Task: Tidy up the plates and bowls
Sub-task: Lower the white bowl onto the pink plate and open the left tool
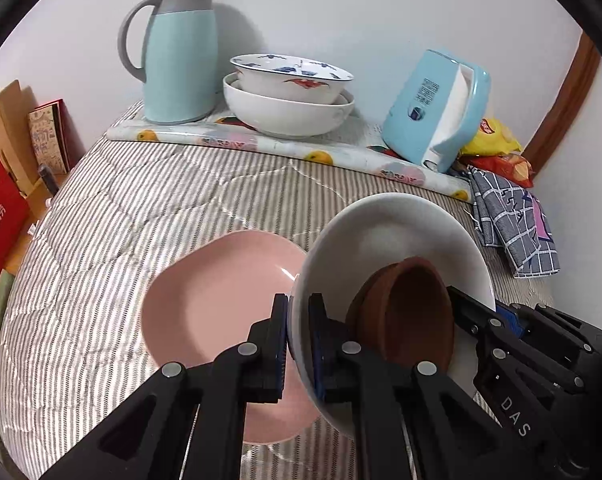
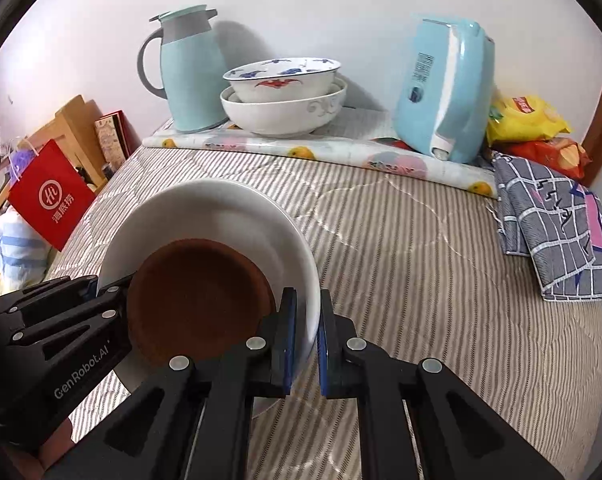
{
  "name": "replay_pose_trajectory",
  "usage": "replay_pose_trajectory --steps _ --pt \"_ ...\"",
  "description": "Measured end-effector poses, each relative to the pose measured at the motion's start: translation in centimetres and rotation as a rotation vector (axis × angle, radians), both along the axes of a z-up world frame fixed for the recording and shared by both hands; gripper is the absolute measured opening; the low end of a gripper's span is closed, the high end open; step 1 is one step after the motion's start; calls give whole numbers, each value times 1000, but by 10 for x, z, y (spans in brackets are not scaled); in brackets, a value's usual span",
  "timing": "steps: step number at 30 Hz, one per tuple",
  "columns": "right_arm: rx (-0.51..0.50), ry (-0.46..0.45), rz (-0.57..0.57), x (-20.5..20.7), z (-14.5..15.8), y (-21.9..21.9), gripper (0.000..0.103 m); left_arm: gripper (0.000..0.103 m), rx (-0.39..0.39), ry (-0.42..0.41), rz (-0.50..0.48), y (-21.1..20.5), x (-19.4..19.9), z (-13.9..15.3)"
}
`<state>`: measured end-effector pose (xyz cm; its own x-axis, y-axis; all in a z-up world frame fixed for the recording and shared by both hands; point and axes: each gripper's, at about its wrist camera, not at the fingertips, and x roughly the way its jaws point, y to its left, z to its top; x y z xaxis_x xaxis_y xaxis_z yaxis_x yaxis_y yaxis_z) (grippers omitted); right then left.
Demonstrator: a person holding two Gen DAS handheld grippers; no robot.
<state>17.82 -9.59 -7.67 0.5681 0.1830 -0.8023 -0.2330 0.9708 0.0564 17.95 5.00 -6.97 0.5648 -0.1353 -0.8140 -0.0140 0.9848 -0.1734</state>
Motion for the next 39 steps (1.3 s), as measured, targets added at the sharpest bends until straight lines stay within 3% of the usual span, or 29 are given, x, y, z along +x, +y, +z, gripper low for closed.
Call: replay_pose_trajectory --steps 21,39 --pt "20 1 61 13 -1 39 9 10 14 5 65 36 5 0" --pt "6 76 95 21 -35 64 9 11 -11 77 105 60 10 -35"
